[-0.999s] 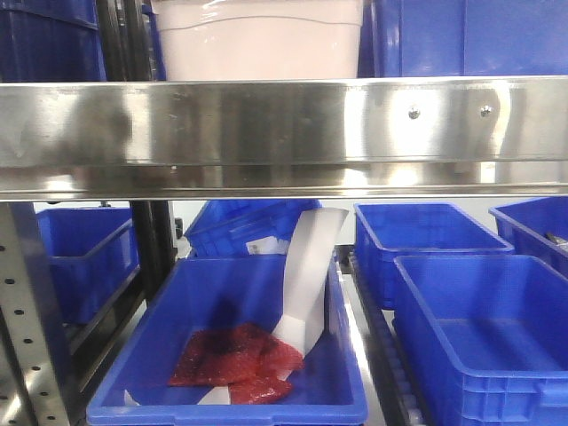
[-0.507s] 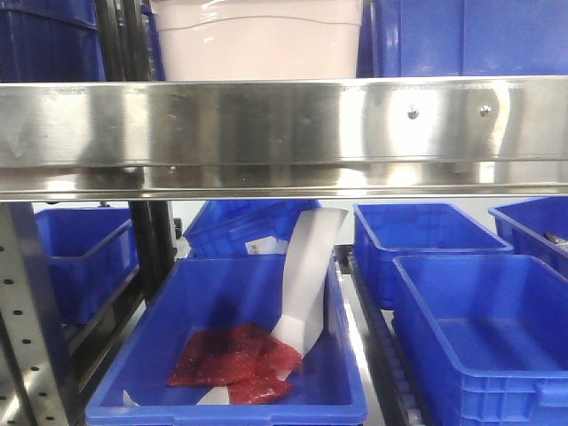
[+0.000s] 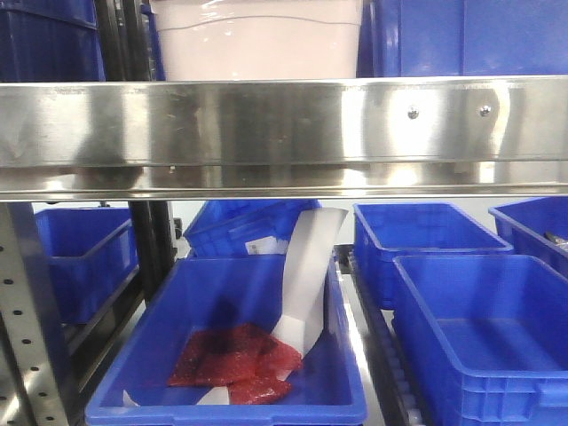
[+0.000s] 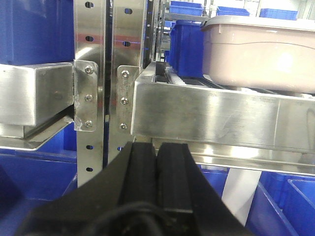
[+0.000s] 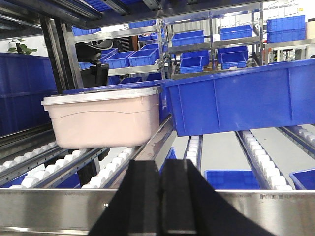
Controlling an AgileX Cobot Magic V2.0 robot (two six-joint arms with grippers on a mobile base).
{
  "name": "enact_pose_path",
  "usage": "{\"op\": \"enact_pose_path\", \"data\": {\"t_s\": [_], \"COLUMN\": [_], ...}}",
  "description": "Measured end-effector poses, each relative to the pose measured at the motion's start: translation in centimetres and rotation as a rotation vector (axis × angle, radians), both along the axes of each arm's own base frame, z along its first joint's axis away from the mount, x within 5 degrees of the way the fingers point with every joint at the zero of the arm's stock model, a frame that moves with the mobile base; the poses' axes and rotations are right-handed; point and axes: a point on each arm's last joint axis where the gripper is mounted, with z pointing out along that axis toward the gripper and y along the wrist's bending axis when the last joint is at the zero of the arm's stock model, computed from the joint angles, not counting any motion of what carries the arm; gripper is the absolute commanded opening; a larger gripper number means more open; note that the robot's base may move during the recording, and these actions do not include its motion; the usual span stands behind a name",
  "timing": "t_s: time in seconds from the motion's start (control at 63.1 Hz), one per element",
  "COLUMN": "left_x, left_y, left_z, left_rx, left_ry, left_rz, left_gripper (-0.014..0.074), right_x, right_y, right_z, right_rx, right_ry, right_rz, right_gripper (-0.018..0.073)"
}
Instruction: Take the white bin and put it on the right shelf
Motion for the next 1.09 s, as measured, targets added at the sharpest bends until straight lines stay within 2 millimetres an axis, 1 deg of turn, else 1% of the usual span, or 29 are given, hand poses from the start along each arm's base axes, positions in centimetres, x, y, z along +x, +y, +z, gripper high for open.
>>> {"op": "enact_pose_path", "data": {"t_s": [0.396, 0.507, 0.618, 0.698, 0.84, 0.951, 1.094], "left_x": [0.0, 0.0, 0.0, 0.0, 0.0, 0.0, 0.0], "left_y": [0.0, 0.0, 0.0, 0.0, 0.0, 0.0, 0.0], "left_z": [0.0, 0.0, 0.0, 0.0, 0.0, 0.0, 0.0], "left_rx": [-0.002, -0.002, -0.002, -0.002, -0.002, -0.002, -0.002], "left_ry": [0.000, 0.000, 0.000, 0.000, 0.000, 0.000, 0.000], "left_rz": [0.000, 0.000, 0.000, 0.000, 0.000, 0.000, 0.000], "left_gripper": [-0.0118, -0.0118, -0.0118, -0.0118, -0.0118, -0.0118, -0.0118], "right_x": [0.0, 0.0, 0.1, 0.2, 0.6, 1.2, 1.8], "right_y": [0.0, -0.1, -0.3, -0.5, -1.1, -1.3, -1.5], "right_z": [0.0, -0.1, -0.6, -1.0, -2.7, -5.0, -8.9], "right_rx": [0.000, -0.066, -0.170, -0.184, -0.175, -0.146, -0.129], "right_ry": [0.000, 0.002, 0.037, 0.062, 0.109, 0.146, 0.207], "right_rz": [0.000, -0.023, -0.050, -0.078, -0.134, -0.155, -0.161], "right_gripper": [0.0068, 0.0068, 0.0068, 0.0068, 0.0068, 0.0068, 0.0068]}}
